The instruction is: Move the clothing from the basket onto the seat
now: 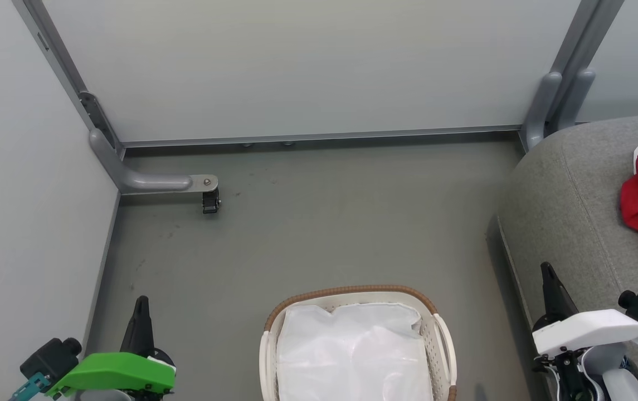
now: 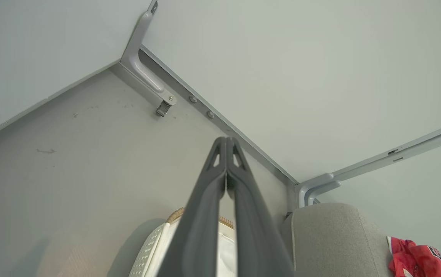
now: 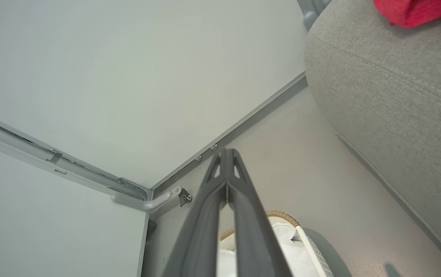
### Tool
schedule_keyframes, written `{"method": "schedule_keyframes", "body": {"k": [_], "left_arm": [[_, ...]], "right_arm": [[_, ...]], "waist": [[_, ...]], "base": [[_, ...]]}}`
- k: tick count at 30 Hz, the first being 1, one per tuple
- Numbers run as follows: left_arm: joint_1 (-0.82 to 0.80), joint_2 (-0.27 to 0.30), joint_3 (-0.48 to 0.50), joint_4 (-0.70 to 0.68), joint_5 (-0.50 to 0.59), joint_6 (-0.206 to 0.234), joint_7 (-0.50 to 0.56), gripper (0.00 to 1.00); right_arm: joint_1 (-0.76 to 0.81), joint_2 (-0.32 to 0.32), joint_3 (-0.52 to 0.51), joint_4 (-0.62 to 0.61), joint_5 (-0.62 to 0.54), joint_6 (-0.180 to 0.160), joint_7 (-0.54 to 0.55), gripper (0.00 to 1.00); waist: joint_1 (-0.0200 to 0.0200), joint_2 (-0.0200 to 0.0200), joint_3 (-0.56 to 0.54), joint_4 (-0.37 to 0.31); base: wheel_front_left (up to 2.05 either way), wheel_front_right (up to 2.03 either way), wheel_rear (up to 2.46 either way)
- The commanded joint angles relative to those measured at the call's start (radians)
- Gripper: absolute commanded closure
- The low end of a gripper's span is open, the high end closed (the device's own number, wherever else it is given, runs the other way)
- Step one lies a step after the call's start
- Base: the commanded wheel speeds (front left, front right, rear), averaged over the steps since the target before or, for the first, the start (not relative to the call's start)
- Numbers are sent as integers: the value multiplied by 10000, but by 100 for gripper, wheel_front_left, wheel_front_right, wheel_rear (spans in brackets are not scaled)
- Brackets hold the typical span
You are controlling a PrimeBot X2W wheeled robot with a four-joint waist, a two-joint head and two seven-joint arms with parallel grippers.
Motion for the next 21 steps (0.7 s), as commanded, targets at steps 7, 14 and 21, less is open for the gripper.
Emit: {"method": "schedule_keyframes", "body": {"k": [7,14,21], "left_arm": [[-342,98,185,-286,-1033,-14,267,100],[-372,103,311,-400,-1813,-15,482,100],[-391,105,419,-509,-2508,-17,686,100]], "right_arm": [[27,-86,-49,-310,1146,-1,288,100],[55,-95,-64,-434,2011,-2,510,100],[75,-103,-77,-545,2789,-2,713,100]], "waist": [[0,6,-28,-13],[0,7,-54,-25],[0,8,-80,-36]], "base": [[0,0,0],[0,0,0],[0,0,0]]}}
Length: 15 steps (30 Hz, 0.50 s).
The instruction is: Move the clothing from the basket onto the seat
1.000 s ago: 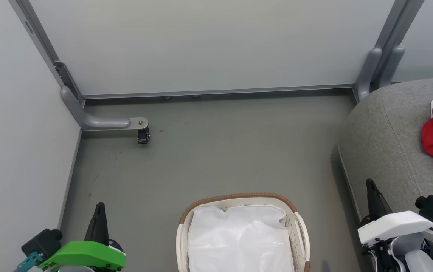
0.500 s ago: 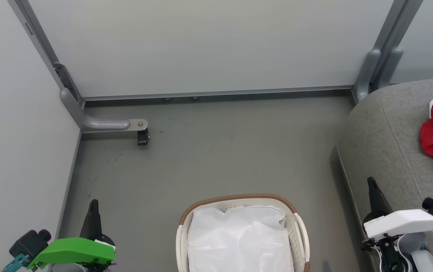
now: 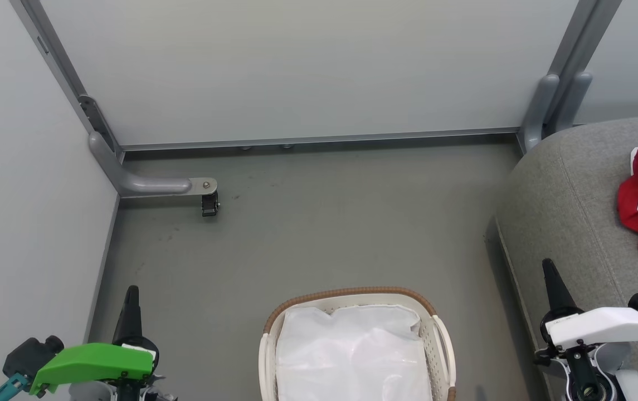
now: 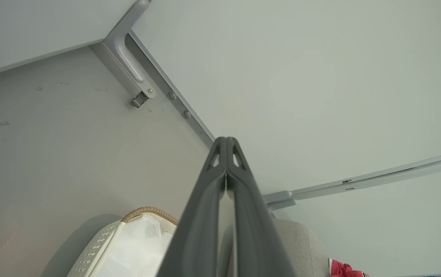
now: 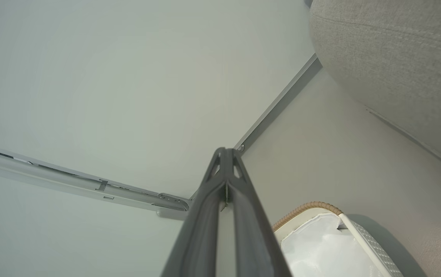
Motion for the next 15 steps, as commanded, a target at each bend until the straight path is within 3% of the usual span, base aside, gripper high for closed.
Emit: {"method": "schedule_keyframes", "body": {"k": [1,15], "left_arm": [[-232,86,70,-148,-267,-18,60,100],[-300,86,286,-339,-1551,-21,431,100]], "right_arm": [[15,-81,-33,-156,309,-2,85,100],[64,-94,-58,-363,1741,-3,457,100]], "waist": [[0,8,-6,-2],[0,10,-57,-26]], "base": [[0,0,0],[0,0,0]]}}
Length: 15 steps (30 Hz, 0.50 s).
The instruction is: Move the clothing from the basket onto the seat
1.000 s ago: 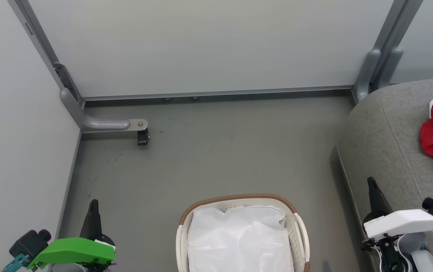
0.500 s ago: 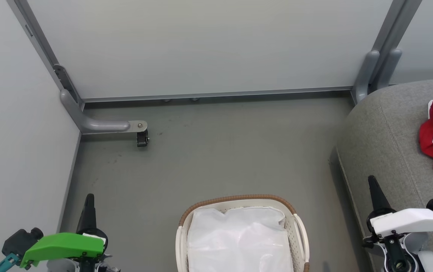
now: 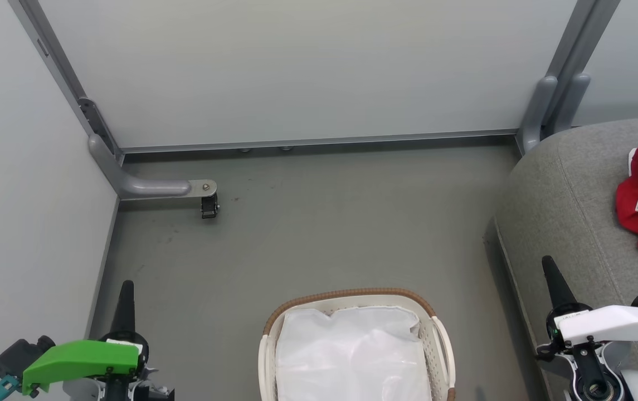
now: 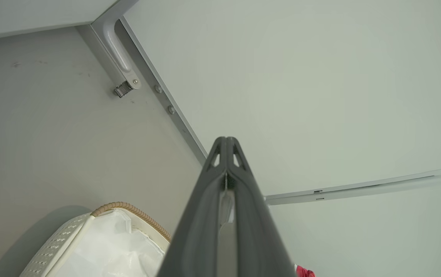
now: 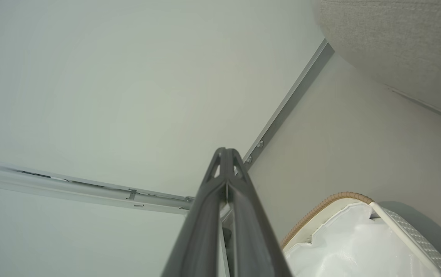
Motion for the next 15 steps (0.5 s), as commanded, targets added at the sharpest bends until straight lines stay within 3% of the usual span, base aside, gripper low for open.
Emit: {"method": "schedule_keyframes", "body": {"k": [1,15], "left_arm": [[-256,80,77,-117,-236,-22,57,100],[-307,74,267,-294,-1370,-25,395,100]], "right_arm": [[38,-80,-31,-143,268,-3,74,100],[80,-88,-53,-323,1545,-4,399,100]], "waist": [[0,9,-5,-2],[0,11,-57,-26]], "base": [[0,0,0],[0,0,0]]}}
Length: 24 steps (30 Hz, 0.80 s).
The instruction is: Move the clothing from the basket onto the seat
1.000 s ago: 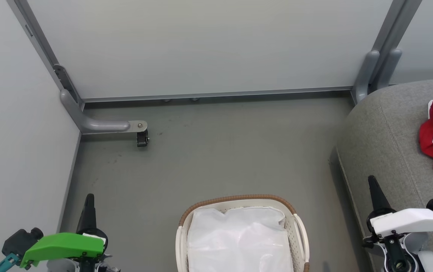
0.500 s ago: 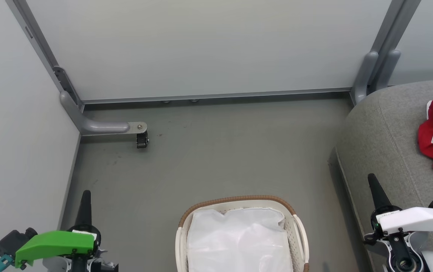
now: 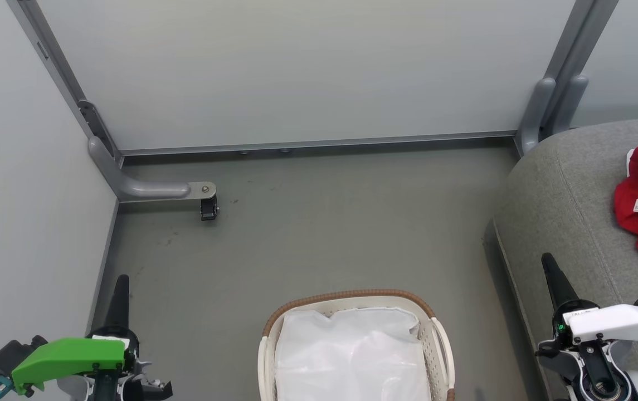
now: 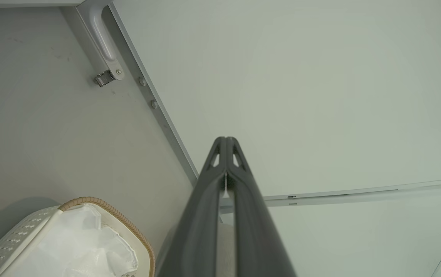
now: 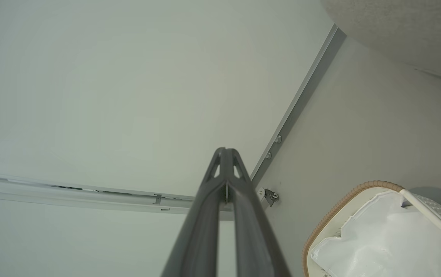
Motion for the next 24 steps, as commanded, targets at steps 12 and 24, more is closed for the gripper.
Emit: {"method": "schedule_keyframes", "body": {"k": [12,24], "left_arm": [[-266,66,207,-227,-1022,-28,300,100],[-295,57,338,-346,-1807,-30,542,100]], "right_arm": [[91,-74,-47,-245,1147,-5,301,100],[121,-82,-63,-368,2036,-6,545,100]], "waist": [[0,13,-46,-21],[0,15,-91,-41]], "base": [[0,0,0],[0,0,0]]}}
